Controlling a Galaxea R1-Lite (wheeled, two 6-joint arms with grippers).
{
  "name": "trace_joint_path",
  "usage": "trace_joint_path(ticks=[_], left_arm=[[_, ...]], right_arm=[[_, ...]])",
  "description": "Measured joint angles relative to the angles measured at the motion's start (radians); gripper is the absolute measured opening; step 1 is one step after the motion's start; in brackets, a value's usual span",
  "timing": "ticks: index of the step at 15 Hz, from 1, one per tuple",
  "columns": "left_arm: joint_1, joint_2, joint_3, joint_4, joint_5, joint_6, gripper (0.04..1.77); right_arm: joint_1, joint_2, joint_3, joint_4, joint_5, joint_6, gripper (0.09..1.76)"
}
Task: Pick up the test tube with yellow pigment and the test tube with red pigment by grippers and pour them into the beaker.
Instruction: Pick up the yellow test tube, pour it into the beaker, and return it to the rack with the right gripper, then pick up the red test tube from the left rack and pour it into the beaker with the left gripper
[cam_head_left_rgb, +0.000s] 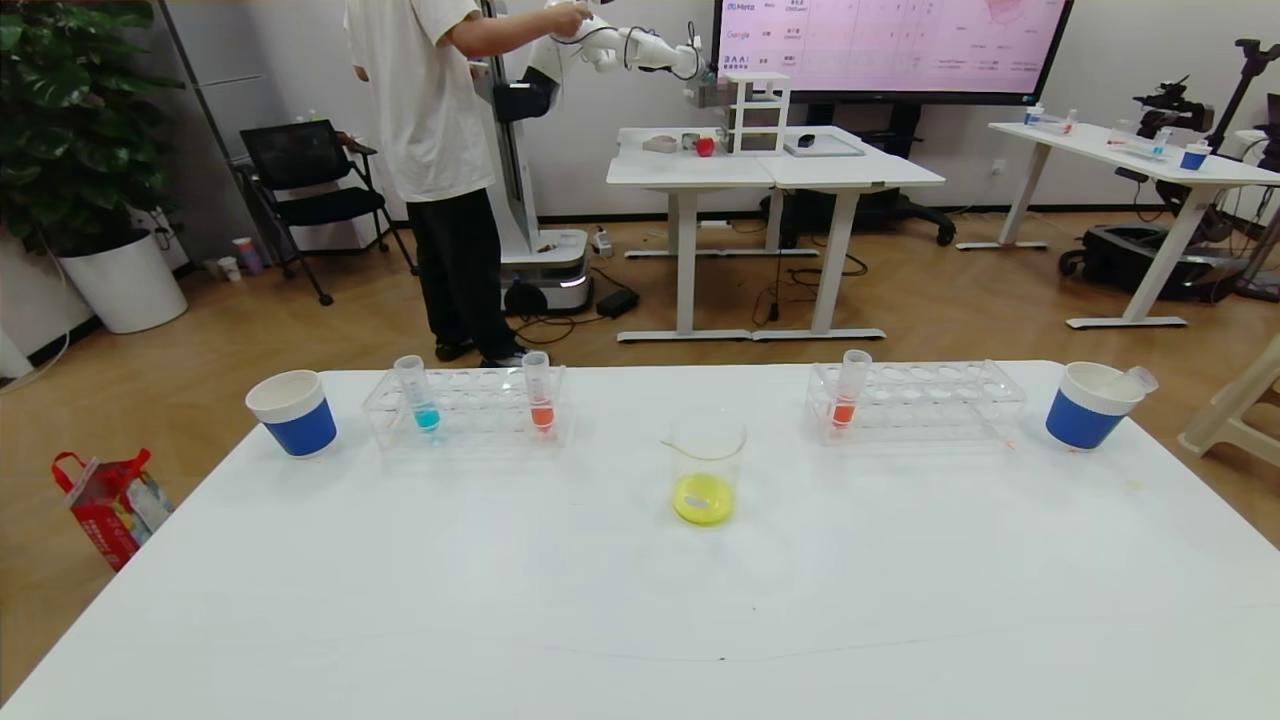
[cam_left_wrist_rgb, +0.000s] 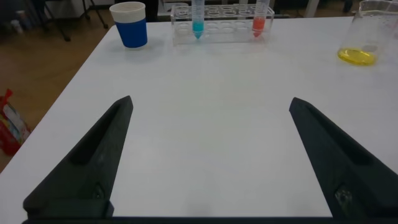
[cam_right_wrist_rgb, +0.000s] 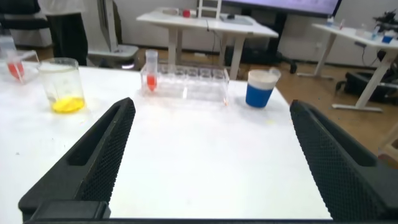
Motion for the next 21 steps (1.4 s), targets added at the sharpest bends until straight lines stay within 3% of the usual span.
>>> trace_joint_path(ticks=[3,14,17,21], left_arm=[[0.0,0.0,0.0,0.0,0.001,0.0,1.75],[0.0,0.0,-0.003,0.003,-0.001,0.007,1.75],[0.0,0.028,-0.076,0.016,-0.007,0.03,1.75],[-0.011,0.219,-0.226,-0.054,-0.008,0.017,1.75]], right_arm=[[0.001,-0.021,0.12,0.071,-0.005,0.007,1.74],[0.002,-0.027,0.145,0.057,-0.006,0.036,1.74],[0.002,-0.027,0.145,0.057,-0.006,0.036,1.74],[0.002,-0.027,0.145,0.057,-0.007,0.036,1.74]])
